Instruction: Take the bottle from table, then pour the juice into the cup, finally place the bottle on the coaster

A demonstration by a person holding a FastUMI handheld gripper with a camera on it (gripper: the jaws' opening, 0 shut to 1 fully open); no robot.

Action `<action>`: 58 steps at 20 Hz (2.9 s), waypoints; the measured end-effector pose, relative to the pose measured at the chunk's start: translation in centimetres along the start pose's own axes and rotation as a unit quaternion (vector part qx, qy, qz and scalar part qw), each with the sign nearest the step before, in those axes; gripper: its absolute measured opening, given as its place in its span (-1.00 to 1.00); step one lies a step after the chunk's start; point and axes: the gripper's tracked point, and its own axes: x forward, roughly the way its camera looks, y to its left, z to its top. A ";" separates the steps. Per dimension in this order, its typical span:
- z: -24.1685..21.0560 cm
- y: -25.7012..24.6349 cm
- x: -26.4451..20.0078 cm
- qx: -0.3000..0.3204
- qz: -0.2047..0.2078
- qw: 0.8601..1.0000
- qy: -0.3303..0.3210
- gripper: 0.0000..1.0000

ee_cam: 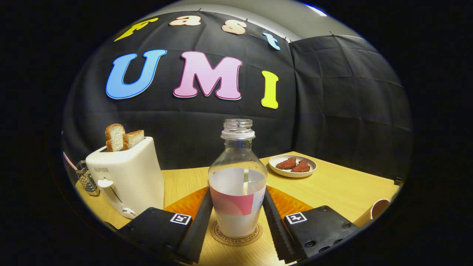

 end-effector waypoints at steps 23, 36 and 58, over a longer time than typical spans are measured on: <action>-0.4 -0.8 -1.0 0.018 -0.003 1.000 0.004 0.97; 2.7 -1.2 -9.8 -0.010 0.049 0.999 -0.009 0.98; 13.8 -4.6 -27.1 0.030 0.115 0.991 -0.060 0.97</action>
